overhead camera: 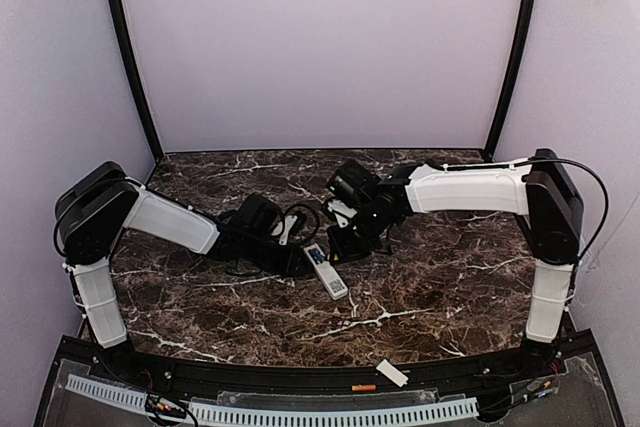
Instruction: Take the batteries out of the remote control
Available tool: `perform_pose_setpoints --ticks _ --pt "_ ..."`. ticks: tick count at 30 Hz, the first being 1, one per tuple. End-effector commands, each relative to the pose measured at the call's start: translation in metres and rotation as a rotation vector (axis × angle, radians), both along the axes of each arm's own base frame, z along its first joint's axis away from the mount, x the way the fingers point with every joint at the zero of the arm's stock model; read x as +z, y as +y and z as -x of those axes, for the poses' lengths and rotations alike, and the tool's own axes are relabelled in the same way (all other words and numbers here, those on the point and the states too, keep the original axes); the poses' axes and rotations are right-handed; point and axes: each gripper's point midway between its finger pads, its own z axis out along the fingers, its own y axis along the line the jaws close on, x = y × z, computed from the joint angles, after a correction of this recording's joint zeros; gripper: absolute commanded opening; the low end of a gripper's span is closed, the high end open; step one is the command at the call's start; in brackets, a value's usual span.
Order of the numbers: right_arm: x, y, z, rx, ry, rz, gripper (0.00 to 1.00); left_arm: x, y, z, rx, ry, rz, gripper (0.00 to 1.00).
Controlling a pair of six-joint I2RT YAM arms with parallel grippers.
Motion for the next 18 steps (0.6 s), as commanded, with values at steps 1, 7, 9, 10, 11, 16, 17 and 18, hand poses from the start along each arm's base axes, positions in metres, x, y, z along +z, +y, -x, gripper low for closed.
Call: perform_pose_setpoints --ticks 1,7,9,10,11,16,17,18 --pt "0.012 0.001 -0.006 0.014 -0.039 -0.021 0.00 -0.010 0.009 0.001 0.027 0.015 -0.058 0.17" --pt "0.049 0.005 -0.011 0.034 -0.098 -0.093 0.00 -0.010 0.010 -0.001 0.034 0.008 -0.063 0.17" --pt "0.048 0.001 -0.015 0.027 -0.106 -0.088 0.00 -0.010 0.009 -0.002 0.035 0.007 -0.065 0.17" --pt "0.046 -0.001 -0.016 0.026 -0.104 -0.083 0.00 -0.010 0.009 -0.002 0.036 0.007 -0.065 0.17" --pt "0.044 -0.001 -0.017 0.026 -0.103 -0.080 0.00 -0.011 0.009 -0.002 0.036 0.008 -0.066 0.17" --pt "0.032 0.002 -0.020 0.048 -0.085 -0.071 0.00 -0.011 0.009 -0.002 0.036 0.009 -0.068 0.17" --pt "0.030 0.003 -0.019 0.055 -0.076 -0.072 0.00 -0.011 0.009 -0.002 0.037 0.008 -0.069 0.17" --pt "0.027 0.005 -0.019 0.058 -0.069 -0.071 0.00 -0.011 0.010 -0.002 0.037 0.008 -0.068 0.17"
